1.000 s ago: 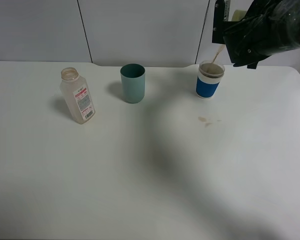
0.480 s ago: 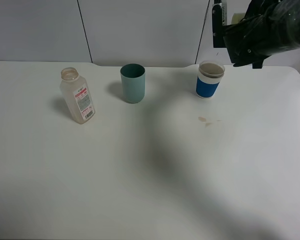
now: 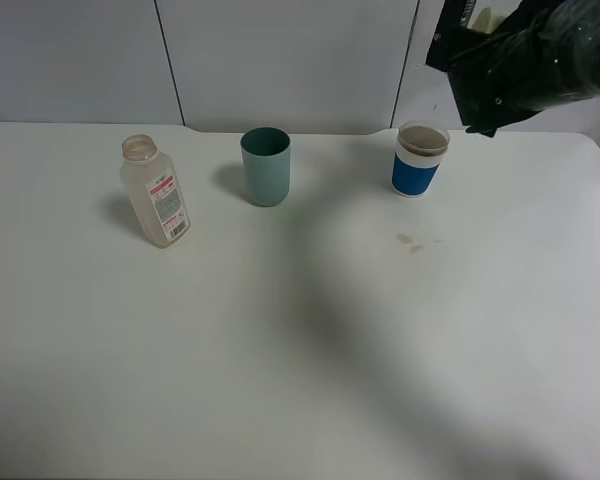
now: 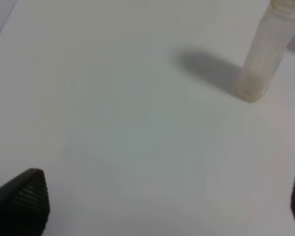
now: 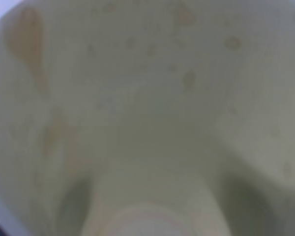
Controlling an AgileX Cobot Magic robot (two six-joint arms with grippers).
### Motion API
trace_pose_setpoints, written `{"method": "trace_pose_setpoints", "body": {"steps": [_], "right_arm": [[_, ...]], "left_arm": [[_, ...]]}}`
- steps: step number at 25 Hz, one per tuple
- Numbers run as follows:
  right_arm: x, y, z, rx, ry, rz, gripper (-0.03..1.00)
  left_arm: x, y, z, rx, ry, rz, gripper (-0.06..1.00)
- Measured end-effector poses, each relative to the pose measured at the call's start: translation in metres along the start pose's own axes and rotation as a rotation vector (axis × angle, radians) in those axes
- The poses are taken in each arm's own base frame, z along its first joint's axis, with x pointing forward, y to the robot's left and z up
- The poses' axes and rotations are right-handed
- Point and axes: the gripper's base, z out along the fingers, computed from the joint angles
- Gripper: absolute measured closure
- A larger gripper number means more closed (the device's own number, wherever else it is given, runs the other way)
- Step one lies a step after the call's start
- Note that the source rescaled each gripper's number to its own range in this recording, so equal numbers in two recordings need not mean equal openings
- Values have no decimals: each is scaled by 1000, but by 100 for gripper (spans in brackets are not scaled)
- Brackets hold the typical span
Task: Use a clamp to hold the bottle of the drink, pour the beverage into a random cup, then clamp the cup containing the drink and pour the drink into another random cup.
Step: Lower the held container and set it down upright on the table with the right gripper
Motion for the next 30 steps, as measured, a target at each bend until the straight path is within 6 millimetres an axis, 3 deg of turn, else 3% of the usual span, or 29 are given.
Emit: {"method": "trace_pose_setpoints", "body": {"steps": [4,10,20,25,30], "right_arm": [[2,7,0,-73,28,227,94],[-1,10,-9,-149,38,373,94],[-24,-32,-90,-491,-292,736,94],[-32,-41,-115,-651,-446,783,94],[-43,-37,-137,-835,-601,757,94]], "left_arm": [[0,0,0,0,0,0,-6],[0,0,0,0,0,0,-6],[0,0,0,0,0,0,-6],[0,0,0,0,0,0,-6],[0,0,0,0,0,0,-6]]}}
